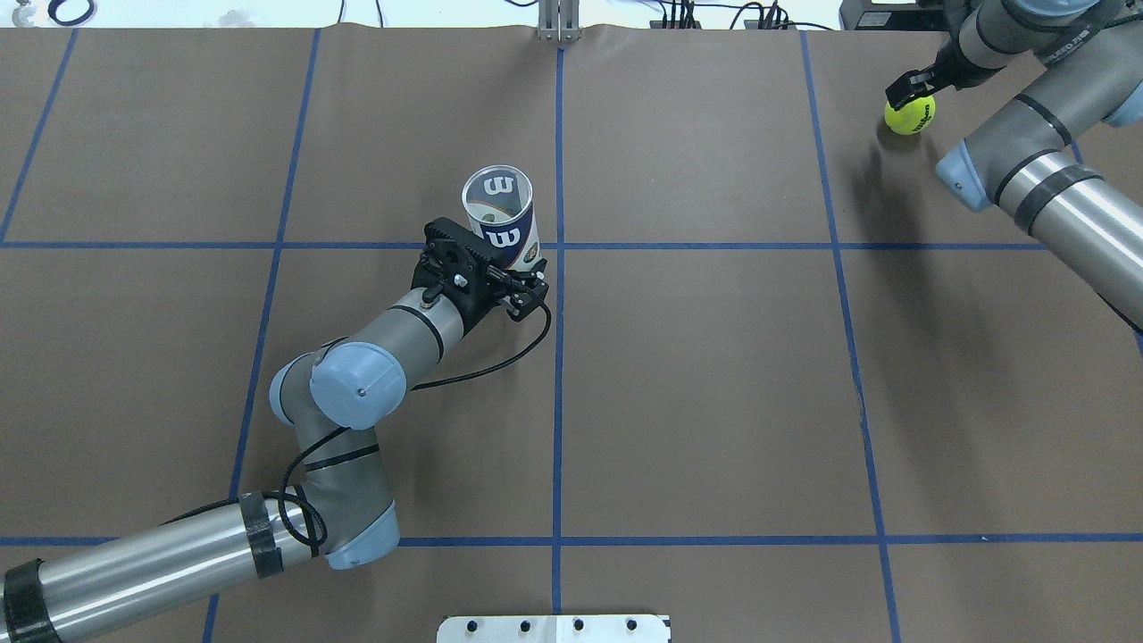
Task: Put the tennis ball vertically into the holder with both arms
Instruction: 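Lower the right gripper onto the far yellow tennis ball and grasp it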
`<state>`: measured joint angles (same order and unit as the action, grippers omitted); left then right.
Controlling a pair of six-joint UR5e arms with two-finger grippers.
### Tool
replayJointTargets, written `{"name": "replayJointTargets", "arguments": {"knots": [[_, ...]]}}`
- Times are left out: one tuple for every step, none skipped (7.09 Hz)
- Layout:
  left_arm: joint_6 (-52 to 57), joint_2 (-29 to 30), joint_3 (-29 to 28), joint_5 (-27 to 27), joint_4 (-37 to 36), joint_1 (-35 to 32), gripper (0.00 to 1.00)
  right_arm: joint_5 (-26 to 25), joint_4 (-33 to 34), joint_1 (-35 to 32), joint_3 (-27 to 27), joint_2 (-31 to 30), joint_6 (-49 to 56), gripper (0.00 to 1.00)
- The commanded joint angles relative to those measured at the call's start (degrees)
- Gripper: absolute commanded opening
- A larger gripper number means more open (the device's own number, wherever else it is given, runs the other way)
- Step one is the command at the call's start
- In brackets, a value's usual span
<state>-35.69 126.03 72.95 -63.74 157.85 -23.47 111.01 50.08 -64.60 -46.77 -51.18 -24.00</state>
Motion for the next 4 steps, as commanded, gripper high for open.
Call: {"name": "replayJointTargets", "arguments": {"knots": [[0.0, 0.0, 0.0, 0.0, 0.0, -0.3, 0.98, -2.7, -1.1, 2.1, 2.1, 0.3, 0.0, 1.0], [0.0, -0.1, -0.1, -0.1, 0.0, -0.3, 0.98, -2.8, -1.1, 2.4, 2.2, 0.2, -0.1, 0.99], [0.0, -0.1, -0.1, -0.1, 0.0, -0.3, 0.98, -2.7, -1.0, 2.4, 2.5, 0.1, -0.1, 0.38], [0.0, 0.0, 0.0, -0.1, 0.0, -0.3, 0.98, -2.4, -1.0, 2.4, 2.4, 0.3, -0.1, 0.0]]}}
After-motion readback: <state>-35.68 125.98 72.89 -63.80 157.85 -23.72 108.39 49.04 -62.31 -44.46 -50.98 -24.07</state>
